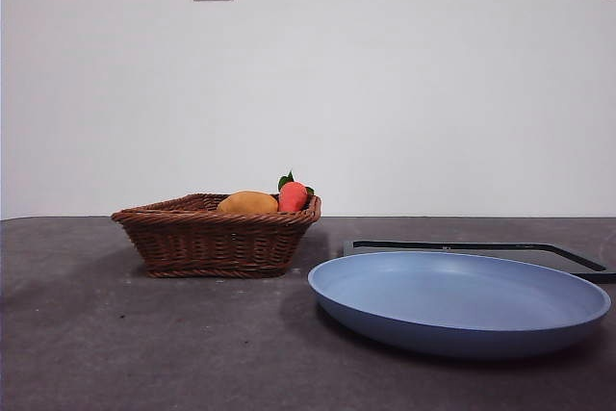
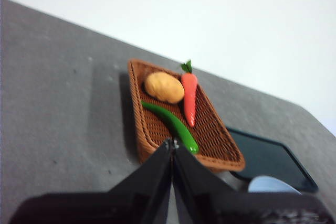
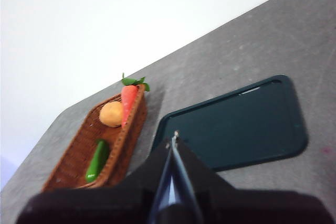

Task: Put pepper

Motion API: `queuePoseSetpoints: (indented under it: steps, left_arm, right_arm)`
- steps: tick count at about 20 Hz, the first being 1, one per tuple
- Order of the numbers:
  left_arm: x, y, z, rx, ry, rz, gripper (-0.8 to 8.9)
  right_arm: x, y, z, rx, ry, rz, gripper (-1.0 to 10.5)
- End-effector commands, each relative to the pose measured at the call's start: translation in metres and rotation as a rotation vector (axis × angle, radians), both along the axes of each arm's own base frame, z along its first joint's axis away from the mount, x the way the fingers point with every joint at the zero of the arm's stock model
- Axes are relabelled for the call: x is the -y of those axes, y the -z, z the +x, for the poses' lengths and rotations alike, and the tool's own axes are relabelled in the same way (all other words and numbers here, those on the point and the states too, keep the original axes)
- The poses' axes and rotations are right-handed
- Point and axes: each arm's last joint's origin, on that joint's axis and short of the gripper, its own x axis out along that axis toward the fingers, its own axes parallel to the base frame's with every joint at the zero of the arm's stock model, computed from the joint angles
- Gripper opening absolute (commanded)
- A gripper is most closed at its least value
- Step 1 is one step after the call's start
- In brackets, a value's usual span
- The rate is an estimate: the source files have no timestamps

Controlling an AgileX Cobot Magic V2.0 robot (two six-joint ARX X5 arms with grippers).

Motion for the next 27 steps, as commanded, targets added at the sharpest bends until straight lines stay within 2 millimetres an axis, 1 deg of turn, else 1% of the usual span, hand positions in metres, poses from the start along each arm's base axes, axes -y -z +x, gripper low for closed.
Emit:
queuePoseSetpoints:
  steps: [1, 6, 9, 11, 17, 19, 21, 22, 23, 24, 25, 26, 27]
  left_arm:
    - [0.001, -0.016, 0.002, -0.015, 0.045, 0.029, 0.06]
    - [0.005, -0.045, 0.011, -0.093, 0.206, 0.098, 0.06]
    - [0.007, -0.06, 0.018, -0.144, 0.327, 0.15, 0.06]
    - [0.008, -0.067, 0.021, -0.185, 0.375, 0.179, 0.06]
    - [0.008, -0.083, 0.023, -0.304, 0.464, 0.276, 0.06]
    - [0.008, -0.086, 0.021, -0.343, 0.484, 0.293, 0.06]
    - [0.008, -0.086, 0.021, -0.346, 0.482, 0.293, 0.1]
    - [0.008, -0.086, 0.021, -0.348, 0.479, 0.294, 0.28]
    - [0.008, -0.086, 0.021, -0.348, 0.479, 0.294, 1.0]
    - [0.008, -0.087, 0.021, -0.343, 0.477, 0.295, 2.02]
    - [0.008, -0.087, 0.022, -0.335, 0.475, 0.297, 3.06]
    - [0.008, -0.088, 0.022, -0.331, 0.475, 0.298, 3.62]
    - [0.008, -0.088, 0.022, -0.331, 0.474, 0.297, 3.64]
  right_arm:
    - [-0.001, -0.024, 0.002, -0.004, -0.045, -0.039, 0.1]
    - [-0.005, -0.059, 0.007, -0.112, -0.152, -0.148, 0.1]
    - [-0.007, -0.075, 0.008, -0.204, -0.255, -0.209, 0.1]
    - [-0.008, -0.083, 0.008, -0.263, -0.291, -0.262, 0.1]
    - [-0.01, -0.1, 0.004, -0.406, -0.41, -0.41, 0.1]
    - [-0.01, -0.101, 0.002, -0.456, -0.445, -0.448, 0.1]
    - [-0.01, -0.1, 0.004, -0.468, -0.451, -0.449, 0.1]
    - [-0.01, -0.1, 0.004, -0.469, -0.45, -0.449, 0.3]
    - [-0.011, -0.1, 0.005, -0.471, -0.45, -0.449, 0.7]
    - [-0.011, -0.1, 0.006, -0.474, -0.448, -0.445, 1.3]
    - [-0.011, -0.1, 0.007, -0.48, -0.441, -0.439, 2.3]
    - [-0.011, -0.099, 0.008, -0.491, -0.435, -0.424, 3.0]
    - [-0.011, -0.098, 0.011, -0.504, -0.437, -0.42, 3.1]
